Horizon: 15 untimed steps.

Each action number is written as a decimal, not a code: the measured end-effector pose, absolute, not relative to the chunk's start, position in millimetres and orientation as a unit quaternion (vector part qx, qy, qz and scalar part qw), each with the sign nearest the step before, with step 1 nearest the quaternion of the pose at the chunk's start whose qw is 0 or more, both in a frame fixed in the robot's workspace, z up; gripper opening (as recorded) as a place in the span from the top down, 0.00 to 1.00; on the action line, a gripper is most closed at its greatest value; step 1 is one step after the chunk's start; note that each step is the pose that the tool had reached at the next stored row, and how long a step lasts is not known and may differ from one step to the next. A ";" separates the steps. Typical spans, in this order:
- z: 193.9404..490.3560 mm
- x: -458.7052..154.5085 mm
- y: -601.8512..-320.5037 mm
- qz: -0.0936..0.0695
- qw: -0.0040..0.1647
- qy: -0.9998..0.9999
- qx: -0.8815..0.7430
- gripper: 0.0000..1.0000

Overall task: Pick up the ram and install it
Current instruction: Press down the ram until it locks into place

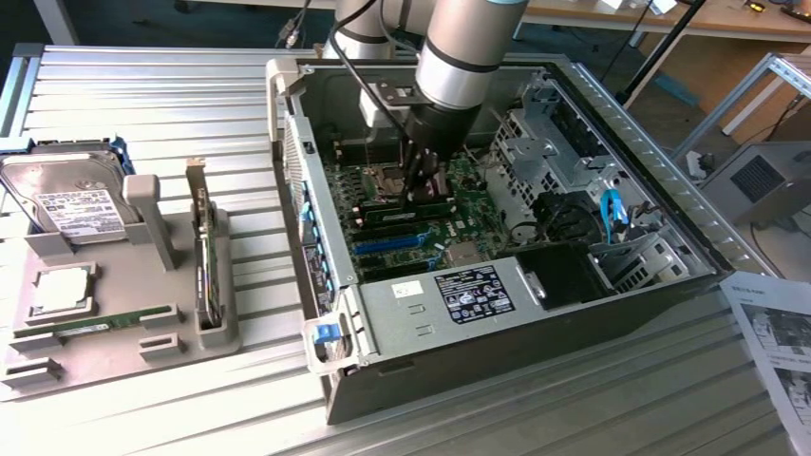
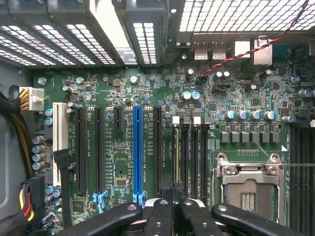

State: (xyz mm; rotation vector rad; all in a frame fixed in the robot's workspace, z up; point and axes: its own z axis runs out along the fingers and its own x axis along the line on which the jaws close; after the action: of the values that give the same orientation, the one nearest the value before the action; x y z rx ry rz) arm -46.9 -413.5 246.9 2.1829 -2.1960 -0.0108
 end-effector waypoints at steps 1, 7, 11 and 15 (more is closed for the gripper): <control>247.0 -47.6 -413.5 -0.003 0.023 -0.709 0.705 0.89; 246.8 -68.6 -413.5 -0.003 0.022 -0.709 0.705 0.89; 246.7 -76.2 -413.5 -0.003 0.022 -0.709 0.705 0.89; 246.7 -81.4 -413.5 -0.003 0.022 -0.709 0.705 0.89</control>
State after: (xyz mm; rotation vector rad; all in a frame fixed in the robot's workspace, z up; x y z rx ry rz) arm -81.4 -413.5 246.7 2.1830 -2.1963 -0.0103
